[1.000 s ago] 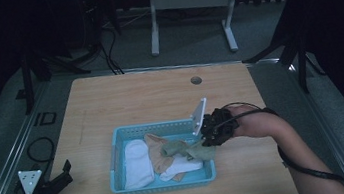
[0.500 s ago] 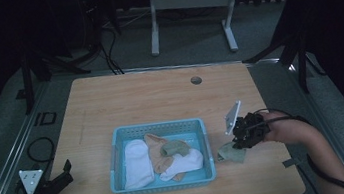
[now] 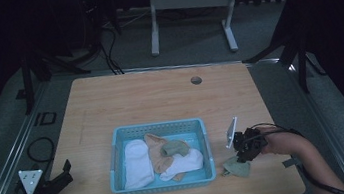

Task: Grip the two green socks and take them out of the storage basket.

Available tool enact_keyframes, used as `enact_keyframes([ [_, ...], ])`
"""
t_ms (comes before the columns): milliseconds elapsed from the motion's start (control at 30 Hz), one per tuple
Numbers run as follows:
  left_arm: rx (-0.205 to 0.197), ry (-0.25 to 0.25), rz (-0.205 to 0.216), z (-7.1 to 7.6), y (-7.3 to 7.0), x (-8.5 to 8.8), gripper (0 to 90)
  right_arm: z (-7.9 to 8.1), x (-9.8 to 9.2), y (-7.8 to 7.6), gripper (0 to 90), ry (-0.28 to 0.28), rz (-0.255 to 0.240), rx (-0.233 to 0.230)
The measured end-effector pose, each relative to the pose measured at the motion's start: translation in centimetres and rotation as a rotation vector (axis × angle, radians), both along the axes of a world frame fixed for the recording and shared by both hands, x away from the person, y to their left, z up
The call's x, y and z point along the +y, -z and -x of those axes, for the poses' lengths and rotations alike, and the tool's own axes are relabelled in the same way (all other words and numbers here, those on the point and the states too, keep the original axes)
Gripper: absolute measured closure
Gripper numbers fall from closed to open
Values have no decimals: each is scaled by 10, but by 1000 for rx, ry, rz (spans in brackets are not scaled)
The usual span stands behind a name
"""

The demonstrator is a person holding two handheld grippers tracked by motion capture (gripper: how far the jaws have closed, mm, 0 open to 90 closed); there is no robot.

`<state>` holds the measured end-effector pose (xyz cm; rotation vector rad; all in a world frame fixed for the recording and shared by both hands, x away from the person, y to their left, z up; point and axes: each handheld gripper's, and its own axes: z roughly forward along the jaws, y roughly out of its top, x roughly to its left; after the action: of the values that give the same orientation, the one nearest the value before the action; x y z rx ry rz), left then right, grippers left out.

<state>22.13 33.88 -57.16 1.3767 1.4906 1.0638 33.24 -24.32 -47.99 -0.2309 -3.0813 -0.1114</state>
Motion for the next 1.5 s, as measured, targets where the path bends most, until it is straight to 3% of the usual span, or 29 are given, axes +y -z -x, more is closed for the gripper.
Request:
enact_keyframes([
  [67,0,0,0,0,0,0,4,-2,0,4,783,2,13,3],
  [133,-1,1,-1,0,0,0,3,-5,0,6,709,13,31,2],
  [233,0,-1,-2,0,0,0,4,-8,0,2,671,24,72,-34],
  [367,-1,-1,-2,0,0,0,4,-10,5,-13,656,22,54,-62],
  [633,-1,0,-1,0,0,0,3,-12,27,-44,653,3,-27,-108],
  [867,-4,2,5,0,0,1,4,-13,52,-59,653,-21,-51,-128],
  [1167,-4,4,3,0,0,1,3,-15,81,-66,653,-73,-60,-138],
  [1500,-3,6,6,0,0,1,3,-21,110,-62,653,-113,-82,-135],
])
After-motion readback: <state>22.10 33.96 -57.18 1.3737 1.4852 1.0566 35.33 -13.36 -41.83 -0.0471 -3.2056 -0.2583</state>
